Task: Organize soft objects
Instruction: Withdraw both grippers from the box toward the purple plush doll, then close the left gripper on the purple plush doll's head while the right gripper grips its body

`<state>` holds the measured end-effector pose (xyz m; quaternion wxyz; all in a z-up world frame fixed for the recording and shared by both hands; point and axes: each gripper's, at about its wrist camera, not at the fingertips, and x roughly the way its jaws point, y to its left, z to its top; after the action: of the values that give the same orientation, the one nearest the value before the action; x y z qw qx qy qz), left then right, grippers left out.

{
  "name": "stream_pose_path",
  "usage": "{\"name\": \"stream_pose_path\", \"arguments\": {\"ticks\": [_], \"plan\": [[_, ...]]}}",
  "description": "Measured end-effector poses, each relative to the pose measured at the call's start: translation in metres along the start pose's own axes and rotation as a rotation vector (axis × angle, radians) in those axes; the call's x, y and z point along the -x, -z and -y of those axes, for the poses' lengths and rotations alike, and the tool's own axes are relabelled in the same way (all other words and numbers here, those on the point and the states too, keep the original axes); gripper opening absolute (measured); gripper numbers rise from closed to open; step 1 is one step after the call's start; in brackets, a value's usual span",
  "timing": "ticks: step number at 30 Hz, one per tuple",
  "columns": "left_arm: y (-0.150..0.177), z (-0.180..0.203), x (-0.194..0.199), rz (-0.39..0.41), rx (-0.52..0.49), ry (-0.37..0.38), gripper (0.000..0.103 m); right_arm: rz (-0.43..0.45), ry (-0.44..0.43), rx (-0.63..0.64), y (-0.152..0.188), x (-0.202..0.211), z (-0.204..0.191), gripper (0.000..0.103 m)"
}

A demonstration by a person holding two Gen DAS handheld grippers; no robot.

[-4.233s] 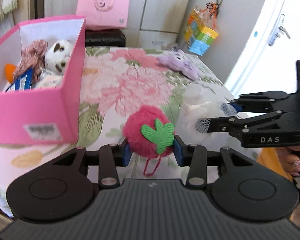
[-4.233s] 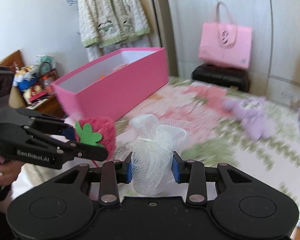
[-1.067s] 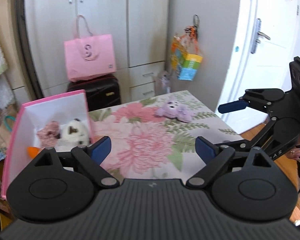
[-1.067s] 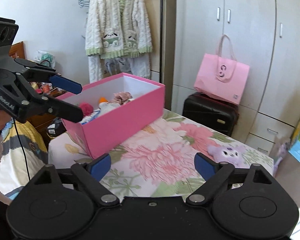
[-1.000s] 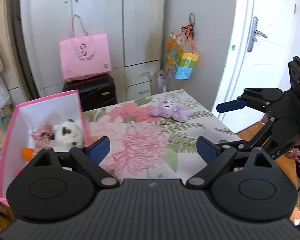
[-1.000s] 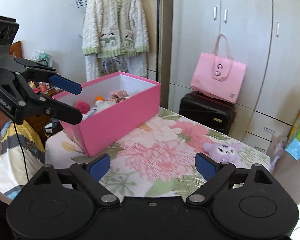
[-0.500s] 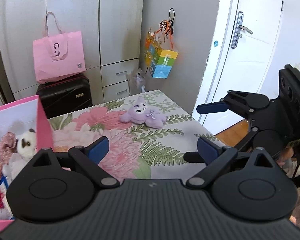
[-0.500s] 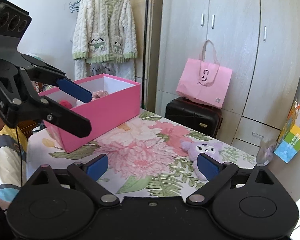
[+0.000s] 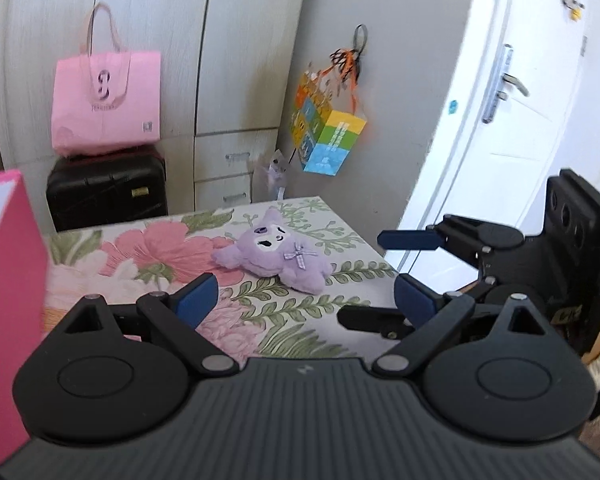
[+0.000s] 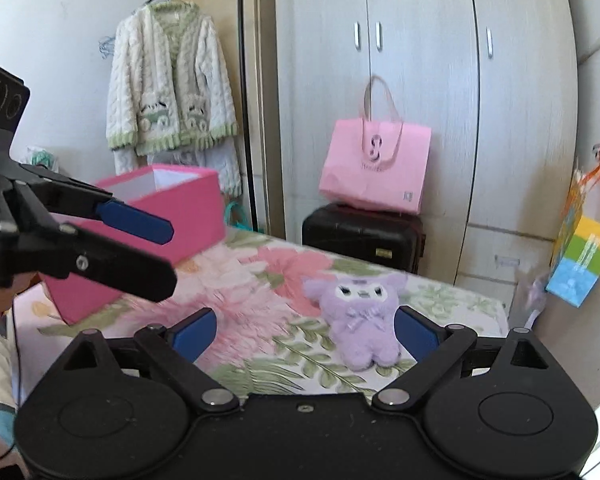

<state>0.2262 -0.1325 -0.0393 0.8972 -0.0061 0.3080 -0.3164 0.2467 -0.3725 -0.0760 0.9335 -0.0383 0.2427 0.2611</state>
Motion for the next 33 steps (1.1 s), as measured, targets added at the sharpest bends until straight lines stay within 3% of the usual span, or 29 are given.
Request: {"name": "stream_pose_path", "arguments": {"ticks": [6,10,17,22,27,33], "plan": [[-0.001,-0.007,-0.052,-0.078,0.073,-0.020,0.093,-0.070,-0.013,-0.042,0.005,-0.035,0.027,0.097],[-0.003,-0.011,-0.078,-0.087,0.131,-0.047,0.091,-0.120,-0.022,-0.036,0.008,-0.054,0.035,0.097],[-0.004,-0.016,-0.118,-0.111,0.213,-0.121,0.079,-0.163,-0.019,-0.047,0.004,-0.081,0.043,0.097],[-0.004,-0.023,-0.126,-0.105,0.281,-0.115,0.070,-0.173,-0.012,-0.093,0.005,-0.093,0.045,0.097],[-0.001,-0.020,-0.132,-0.105,0.271,-0.102,0.058,-0.180,0.030,-0.081,0.005,-0.094,0.038,0.063],[0.004,-0.017,-0.130,-0.101,0.294,-0.072,0.055,-0.176,0.091,-0.126,0.008,-0.083,0.025,0.057]]}}
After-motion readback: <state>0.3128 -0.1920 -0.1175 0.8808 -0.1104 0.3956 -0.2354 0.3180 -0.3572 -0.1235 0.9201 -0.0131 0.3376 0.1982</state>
